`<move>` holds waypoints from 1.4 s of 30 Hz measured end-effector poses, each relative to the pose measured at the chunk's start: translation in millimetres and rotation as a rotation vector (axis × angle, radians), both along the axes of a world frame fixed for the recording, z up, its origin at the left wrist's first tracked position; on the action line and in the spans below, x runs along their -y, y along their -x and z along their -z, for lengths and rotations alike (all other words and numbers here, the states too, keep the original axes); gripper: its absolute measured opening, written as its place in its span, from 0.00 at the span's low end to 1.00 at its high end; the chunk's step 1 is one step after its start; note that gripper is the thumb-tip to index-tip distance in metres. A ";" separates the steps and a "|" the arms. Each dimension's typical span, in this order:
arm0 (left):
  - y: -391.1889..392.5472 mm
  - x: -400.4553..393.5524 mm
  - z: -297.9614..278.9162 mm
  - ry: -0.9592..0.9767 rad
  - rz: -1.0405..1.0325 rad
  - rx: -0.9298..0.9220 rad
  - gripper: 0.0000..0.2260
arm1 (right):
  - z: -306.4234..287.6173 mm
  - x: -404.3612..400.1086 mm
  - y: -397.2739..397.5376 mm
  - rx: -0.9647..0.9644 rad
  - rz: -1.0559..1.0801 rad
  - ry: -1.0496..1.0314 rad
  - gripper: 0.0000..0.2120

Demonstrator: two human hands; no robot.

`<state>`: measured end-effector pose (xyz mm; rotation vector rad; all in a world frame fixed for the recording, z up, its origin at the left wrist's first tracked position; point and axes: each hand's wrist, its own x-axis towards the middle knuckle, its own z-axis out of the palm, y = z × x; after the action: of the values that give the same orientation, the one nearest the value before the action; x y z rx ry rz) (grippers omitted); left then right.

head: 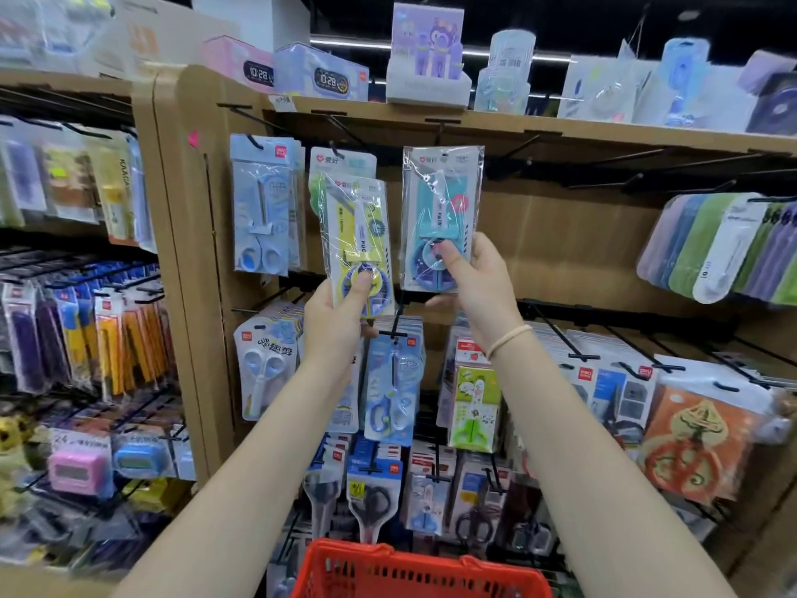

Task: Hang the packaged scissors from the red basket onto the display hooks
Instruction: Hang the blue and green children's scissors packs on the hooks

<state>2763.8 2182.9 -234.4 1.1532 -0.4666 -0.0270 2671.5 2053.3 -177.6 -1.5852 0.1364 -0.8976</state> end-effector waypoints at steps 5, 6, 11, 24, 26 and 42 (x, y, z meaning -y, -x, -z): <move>1.7 -5.3 -1.9 0.047 0.014 -0.003 0.03 | -10.1 3.7 -12.4 -0.030 0.033 0.012 0.02; 2.2 -6.1 -2.8 0.052 0.019 -0.005 0.03 | -11.9 3.8 -13.9 -0.033 0.039 0.006 0.03; 3.2 -8.6 -4.3 0.056 0.038 0.001 0.02 | -15.1 6.7 -21.1 -0.074 0.083 0.007 0.06; 4.7 -6.6 -5.6 0.034 0.129 -0.016 0.05 | 19.3 -1.7 0.2 -0.394 0.051 -0.105 0.30; 7.4 -2.5 -9.6 0.025 0.189 0.010 0.05 | 22.8 -8.0 4.5 -0.340 -0.015 -0.040 0.22; 12.5 28.8 -55.1 -0.138 0.133 0.207 0.05 | -13.8 -4.8 13.0 -0.034 -0.009 -0.004 0.11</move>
<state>2751.3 2154.2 -179.3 1.2650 -0.7340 -0.0561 2658.5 2058.1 -163.7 -1.5973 0.1551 -0.8630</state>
